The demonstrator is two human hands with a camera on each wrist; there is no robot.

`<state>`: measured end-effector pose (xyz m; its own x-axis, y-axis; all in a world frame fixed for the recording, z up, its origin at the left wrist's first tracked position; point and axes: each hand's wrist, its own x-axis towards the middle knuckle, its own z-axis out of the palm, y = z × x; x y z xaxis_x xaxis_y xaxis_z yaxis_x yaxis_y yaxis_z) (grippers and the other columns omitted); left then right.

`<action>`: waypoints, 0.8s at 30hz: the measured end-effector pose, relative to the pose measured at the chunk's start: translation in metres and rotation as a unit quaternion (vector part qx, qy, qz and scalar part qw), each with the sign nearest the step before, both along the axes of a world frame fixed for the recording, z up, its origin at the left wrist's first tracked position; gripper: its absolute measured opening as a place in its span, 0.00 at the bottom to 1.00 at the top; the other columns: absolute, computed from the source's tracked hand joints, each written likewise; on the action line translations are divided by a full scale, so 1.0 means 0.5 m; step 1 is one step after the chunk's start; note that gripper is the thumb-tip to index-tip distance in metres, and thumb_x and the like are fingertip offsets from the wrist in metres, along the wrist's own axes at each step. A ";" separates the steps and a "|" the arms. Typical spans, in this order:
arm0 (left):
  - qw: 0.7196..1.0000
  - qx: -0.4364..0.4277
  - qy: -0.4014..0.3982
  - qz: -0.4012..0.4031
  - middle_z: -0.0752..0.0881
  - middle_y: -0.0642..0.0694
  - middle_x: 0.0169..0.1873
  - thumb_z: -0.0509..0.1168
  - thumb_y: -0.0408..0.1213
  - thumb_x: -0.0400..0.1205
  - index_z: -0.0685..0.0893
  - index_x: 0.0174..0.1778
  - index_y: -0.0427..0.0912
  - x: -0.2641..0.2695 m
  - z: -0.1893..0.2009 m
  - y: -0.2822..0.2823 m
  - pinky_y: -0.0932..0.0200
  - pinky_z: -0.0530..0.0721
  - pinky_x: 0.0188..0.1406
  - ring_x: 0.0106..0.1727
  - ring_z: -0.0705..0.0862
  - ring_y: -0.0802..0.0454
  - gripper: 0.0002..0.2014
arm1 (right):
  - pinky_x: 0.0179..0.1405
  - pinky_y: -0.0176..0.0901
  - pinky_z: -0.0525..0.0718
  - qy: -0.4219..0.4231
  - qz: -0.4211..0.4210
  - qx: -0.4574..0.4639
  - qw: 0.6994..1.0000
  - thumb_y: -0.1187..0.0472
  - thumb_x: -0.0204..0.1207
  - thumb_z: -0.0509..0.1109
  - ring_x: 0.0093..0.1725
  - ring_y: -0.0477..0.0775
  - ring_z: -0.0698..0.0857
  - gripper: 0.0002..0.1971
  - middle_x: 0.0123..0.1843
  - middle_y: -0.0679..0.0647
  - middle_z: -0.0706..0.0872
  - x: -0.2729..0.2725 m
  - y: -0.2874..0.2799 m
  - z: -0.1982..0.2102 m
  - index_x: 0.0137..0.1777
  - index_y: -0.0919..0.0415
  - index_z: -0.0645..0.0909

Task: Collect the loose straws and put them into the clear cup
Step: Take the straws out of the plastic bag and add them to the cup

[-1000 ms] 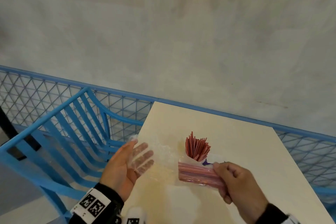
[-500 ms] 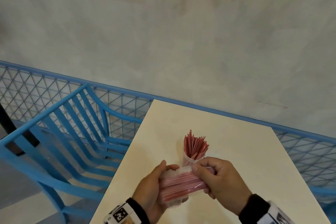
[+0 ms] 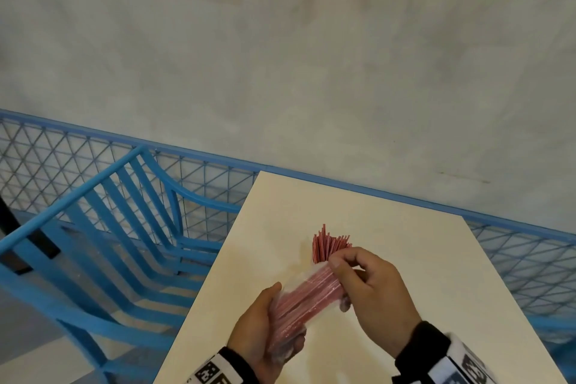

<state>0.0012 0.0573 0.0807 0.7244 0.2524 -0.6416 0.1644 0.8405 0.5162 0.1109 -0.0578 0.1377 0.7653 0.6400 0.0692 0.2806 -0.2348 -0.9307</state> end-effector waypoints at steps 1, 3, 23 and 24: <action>1.000 -0.002 -0.002 0.007 0.81 0.38 0.24 0.61 0.49 0.83 0.85 0.52 0.31 0.002 -0.001 0.002 0.62 0.81 0.15 0.17 0.78 0.47 0.22 | 0.27 0.36 0.79 -0.041 0.007 -0.014 0.999 0.61 0.80 0.67 0.25 0.46 0.77 0.09 0.27 0.50 0.82 0.004 0.001 0.002 0.39 0.53 0.85; 1.000 -0.008 0.001 0.024 0.83 0.39 0.24 0.62 0.49 0.82 0.85 0.51 0.33 0.002 -0.003 0.006 0.63 0.80 0.15 0.17 0.78 0.48 0.20 | 0.30 0.29 0.75 -0.123 0.024 -0.035 0.991 0.60 0.78 0.69 0.27 0.41 0.77 0.07 0.29 0.43 0.82 0.006 0.005 0.006 0.39 0.50 0.85; 0.990 -0.079 -0.107 0.047 0.88 0.40 0.29 0.62 0.50 0.79 0.83 0.54 0.35 0.009 -0.005 0.008 0.59 0.85 0.20 0.23 0.86 0.47 0.20 | 0.43 0.16 0.71 -0.370 0.130 -0.074 0.917 0.54 0.81 0.65 0.40 0.28 0.77 0.07 0.37 0.31 0.76 -0.039 0.069 0.200 0.55 0.51 0.82; 0.990 -0.078 -0.112 0.047 0.88 0.40 0.28 0.62 0.50 0.79 0.85 0.50 0.34 0.009 -0.003 0.008 0.60 0.85 0.20 0.23 0.85 0.47 0.20 | 0.41 0.17 0.72 -0.369 0.120 -0.058 0.920 0.54 0.81 0.66 0.39 0.29 0.78 0.07 0.36 0.32 0.76 -0.041 0.069 0.201 0.55 0.51 0.82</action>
